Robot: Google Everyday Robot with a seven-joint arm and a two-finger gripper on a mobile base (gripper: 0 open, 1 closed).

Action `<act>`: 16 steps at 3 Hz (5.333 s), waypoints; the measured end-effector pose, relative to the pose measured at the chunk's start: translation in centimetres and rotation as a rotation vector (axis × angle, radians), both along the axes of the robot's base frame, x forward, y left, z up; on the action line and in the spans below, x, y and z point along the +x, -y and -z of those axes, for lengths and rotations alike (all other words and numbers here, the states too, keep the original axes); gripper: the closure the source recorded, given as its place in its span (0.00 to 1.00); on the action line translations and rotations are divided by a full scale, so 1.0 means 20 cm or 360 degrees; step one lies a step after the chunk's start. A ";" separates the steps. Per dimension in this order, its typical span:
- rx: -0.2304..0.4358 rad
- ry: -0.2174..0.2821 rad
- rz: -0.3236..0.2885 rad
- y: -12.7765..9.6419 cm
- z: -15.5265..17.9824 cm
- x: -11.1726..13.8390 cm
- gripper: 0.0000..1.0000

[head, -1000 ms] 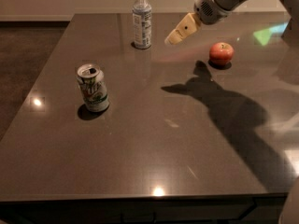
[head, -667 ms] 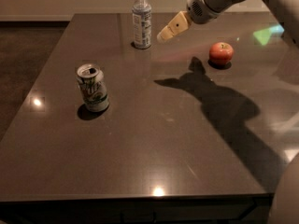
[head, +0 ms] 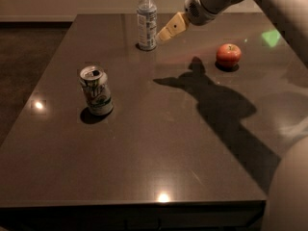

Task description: Knock blue plastic bottle over

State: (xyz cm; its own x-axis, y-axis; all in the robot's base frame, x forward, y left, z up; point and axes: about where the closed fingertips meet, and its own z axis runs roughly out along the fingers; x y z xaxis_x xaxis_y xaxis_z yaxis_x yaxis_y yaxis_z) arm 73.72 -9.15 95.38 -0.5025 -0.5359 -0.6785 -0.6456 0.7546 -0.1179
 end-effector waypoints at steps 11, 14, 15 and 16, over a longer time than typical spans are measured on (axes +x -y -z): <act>0.0354 0.0210 0.0144 -0.47 0.10 0.69 0.72; 0.0355 0.0170 0.0127 -0.40 -0.09 0.28 1.00; 0.0313 0.0167 0.0154 -0.33 -0.14 0.09 1.00; 0.0249 0.0150 0.0195 -0.26 -0.17 -0.04 1.00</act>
Offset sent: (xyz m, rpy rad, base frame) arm 0.0900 0.0400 -0.0163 0.1015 -0.0665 -0.1392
